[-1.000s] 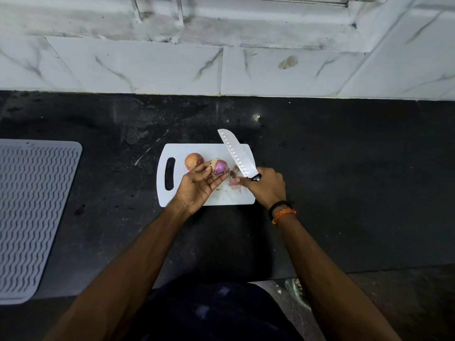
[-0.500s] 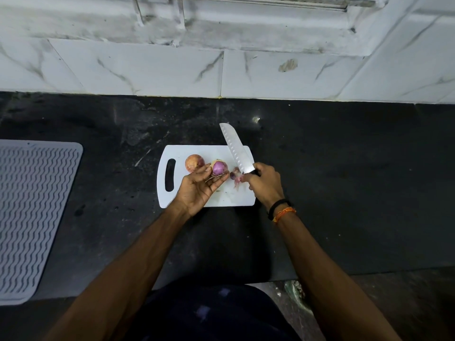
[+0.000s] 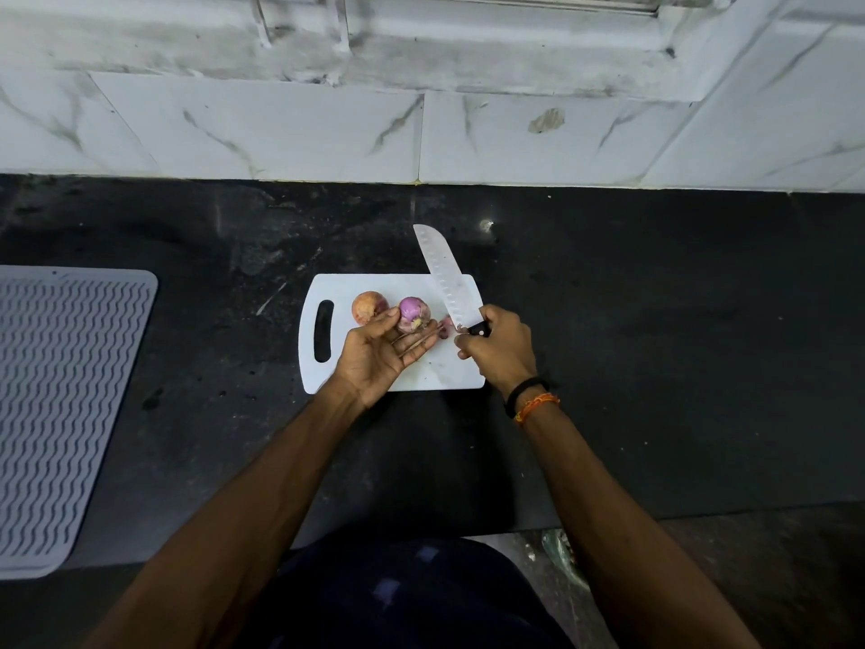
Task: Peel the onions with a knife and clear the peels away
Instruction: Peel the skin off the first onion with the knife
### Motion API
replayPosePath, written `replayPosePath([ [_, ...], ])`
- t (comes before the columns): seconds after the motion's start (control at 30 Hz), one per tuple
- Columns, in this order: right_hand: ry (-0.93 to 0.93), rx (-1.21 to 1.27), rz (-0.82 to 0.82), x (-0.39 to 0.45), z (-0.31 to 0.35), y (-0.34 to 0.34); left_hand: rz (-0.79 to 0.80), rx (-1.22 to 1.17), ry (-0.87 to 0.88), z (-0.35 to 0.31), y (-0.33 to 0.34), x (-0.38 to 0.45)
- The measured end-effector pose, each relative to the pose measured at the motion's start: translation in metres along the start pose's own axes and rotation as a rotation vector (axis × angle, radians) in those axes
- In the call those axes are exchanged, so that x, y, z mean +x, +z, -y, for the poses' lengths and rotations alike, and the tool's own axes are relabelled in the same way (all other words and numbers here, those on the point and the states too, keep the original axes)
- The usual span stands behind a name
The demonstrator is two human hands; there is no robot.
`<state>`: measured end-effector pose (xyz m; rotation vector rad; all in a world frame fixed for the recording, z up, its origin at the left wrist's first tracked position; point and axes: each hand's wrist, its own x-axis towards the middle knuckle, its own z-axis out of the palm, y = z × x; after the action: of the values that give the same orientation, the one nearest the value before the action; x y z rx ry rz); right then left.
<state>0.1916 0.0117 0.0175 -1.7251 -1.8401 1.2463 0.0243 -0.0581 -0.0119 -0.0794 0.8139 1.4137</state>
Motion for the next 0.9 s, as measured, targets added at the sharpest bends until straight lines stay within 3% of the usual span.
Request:
replayPosePath([
  [0.17,-0.043,-0.041,-0.039,0.004,-0.002,0.002,-0.010,0.107,0.030,0.002,-0.004,-0.001],
  [0.33,0.016,-0.182,-0.042,0.009,-0.010,0.003,0.081,0.037,0.076,0.003,-0.006,-0.001],
  [0.57,-0.015,-0.315,-0.021,0.000,-0.014,-0.004,0.051,-0.016,0.060,0.004,-0.008,-0.001],
  [0.8,0.011,-0.118,-0.083,-0.008,-0.009,-0.007,0.068,-0.019,0.072,0.006,-0.008,-0.001],
  [0.9,0.085,0.085,-0.002,-0.014,0.000,-0.006,0.103,-0.034,0.084,0.006,-0.010,-0.002],
])
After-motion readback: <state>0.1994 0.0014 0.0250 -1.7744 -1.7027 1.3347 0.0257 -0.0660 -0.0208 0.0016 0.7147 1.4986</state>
